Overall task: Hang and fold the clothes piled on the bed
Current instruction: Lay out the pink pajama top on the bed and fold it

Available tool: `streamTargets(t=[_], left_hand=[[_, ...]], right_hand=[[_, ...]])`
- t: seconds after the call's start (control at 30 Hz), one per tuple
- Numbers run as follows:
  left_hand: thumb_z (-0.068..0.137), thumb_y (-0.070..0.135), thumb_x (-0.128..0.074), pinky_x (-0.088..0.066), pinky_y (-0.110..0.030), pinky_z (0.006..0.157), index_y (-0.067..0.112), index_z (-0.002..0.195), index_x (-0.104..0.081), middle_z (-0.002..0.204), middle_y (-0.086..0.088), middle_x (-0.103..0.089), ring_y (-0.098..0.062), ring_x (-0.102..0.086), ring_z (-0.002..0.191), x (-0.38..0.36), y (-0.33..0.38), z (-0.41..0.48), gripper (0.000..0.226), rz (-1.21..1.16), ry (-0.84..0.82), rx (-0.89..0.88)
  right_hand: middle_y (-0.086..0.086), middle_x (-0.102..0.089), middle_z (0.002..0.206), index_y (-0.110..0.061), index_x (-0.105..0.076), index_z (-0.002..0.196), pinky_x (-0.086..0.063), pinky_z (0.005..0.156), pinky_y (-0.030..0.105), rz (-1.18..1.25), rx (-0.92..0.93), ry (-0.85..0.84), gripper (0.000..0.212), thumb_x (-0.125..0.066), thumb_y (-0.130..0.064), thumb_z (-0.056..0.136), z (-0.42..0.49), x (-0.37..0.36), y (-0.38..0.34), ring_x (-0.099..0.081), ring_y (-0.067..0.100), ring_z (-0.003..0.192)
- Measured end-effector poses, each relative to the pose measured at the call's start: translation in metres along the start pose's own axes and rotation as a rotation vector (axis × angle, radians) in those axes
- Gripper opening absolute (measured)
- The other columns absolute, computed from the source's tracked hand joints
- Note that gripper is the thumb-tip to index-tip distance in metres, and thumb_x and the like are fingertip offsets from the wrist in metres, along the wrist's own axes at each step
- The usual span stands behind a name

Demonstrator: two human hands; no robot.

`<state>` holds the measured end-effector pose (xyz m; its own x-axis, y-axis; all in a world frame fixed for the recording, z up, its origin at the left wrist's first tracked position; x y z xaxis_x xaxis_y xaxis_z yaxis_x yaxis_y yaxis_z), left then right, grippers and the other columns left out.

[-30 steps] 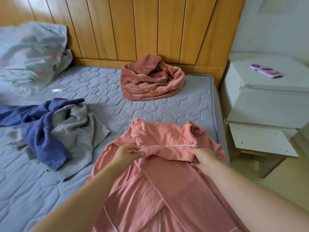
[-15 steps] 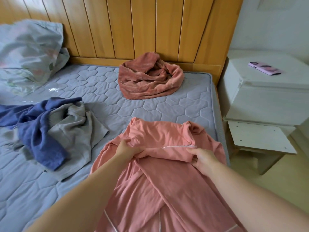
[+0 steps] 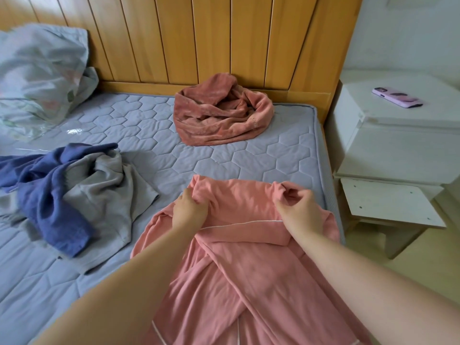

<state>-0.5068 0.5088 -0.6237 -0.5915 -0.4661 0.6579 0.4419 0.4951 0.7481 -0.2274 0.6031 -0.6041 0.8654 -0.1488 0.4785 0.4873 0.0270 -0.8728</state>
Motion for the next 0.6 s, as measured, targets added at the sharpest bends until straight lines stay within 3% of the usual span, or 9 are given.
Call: streamTargets(t=[0.13,0.2,0.27,0.33,0.47,0.53,0.6], left_hand=[[0.094,0.046,-0.039,-0.039,-0.034,0.090,0.012,0.137,-0.037,0.122,-0.008,-0.056,-0.029,-0.053,0.111,-0.003,0.005,0.019,0.055,-0.177,0.037,0.204],[0.091,0.044,-0.046,-0.038,-0.035,0.091,0.010,0.140,-0.035,0.131,-0.011,-0.053,-0.032,-0.052,0.118,-0.007,0.008,0.033,0.060,-0.140,0.044,0.230],[0.093,0.036,-0.049,-0.038,-0.032,0.087,0.008,0.134,-0.041,0.129,-0.013,-0.055,-0.033,-0.053,0.116,-0.012,0.008,0.045,0.051,-0.108,0.047,0.212],[0.095,0.026,-0.046,-0.041,-0.032,0.090,0.007,0.129,-0.050,0.125,-0.015,-0.059,-0.032,-0.055,0.114,-0.011,-0.002,0.054,0.039,-0.147,0.096,0.211],[0.096,0.023,-0.047,-0.039,-0.035,0.096,0.009,0.134,-0.050,0.129,-0.016,-0.057,-0.033,-0.052,0.120,-0.002,-0.033,0.054,0.040,-0.139,0.211,0.283],[0.096,0.019,-0.044,-0.038,-0.038,0.096,0.013,0.136,-0.046,0.133,-0.015,-0.052,-0.034,-0.048,0.122,-0.001,-0.024,0.050,0.041,-0.029,0.255,0.183],[0.091,0.010,-0.046,-0.033,-0.042,0.101,0.014,0.139,-0.043,0.138,-0.014,-0.044,-0.033,-0.040,0.127,0.000,0.012,0.041,0.048,0.122,0.340,-0.105]], right_hand=[[-0.009,-0.066,0.095,-0.013,-0.044,0.114,-0.051,0.077,0.033,-0.186,-0.037,-0.045,0.065,-0.064,-0.053,0.068,0.029,-0.027,-0.006,-0.063,0.017,0.093],[-0.003,-0.065,0.095,-0.011,-0.044,0.109,-0.049,0.079,0.034,-0.230,-0.126,-0.103,0.049,-0.062,-0.042,0.076,0.046,-0.039,0.001,-0.062,0.024,0.090],[0.006,-0.067,0.095,-0.008,-0.054,0.096,-0.046,0.078,0.032,-0.202,-0.186,-0.124,0.024,-0.061,-0.028,0.084,0.061,-0.040,0.010,-0.062,0.028,0.090],[0.014,-0.068,0.099,-0.006,-0.063,0.089,-0.044,0.076,0.030,-0.133,-0.232,-0.091,0.015,-0.063,-0.021,0.085,0.077,-0.026,0.025,-0.062,0.030,0.093],[0.022,-0.061,0.121,0.005,-0.060,0.118,-0.045,0.084,0.033,-0.251,-0.455,-0.114,0.040,-0.060,-0.026,0.092,0.078,0.010,0.079,-0.059,0.034,0.110],[0.023,-0.058,0.125,0.002,-0.057,0.124,-0.043,0.086,0.033,-0.364,-0.326,-0.092,0.039,-0.060,-0.015,0.090,0.074,0.016,0.076,-0.055,0.035,0.115],[0.021,-0.050,0.131,-0.002,-0.046,0.134,-0.038,0.098,0.038,-0.486,-0.005,-0.017,0.052,-0.059,-0.003,0.083,0.067,0.017,0.047,-0.048,0.037,0.121]])
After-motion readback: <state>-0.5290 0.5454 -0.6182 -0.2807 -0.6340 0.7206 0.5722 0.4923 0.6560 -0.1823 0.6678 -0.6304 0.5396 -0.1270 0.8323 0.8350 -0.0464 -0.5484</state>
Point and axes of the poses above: each hand's wrist, its own z-axis towards the middle knuckle, its own x-axis out of the back of the hand, y = z × x, the point moved 8 cm from there along z, towards the middle knuckle
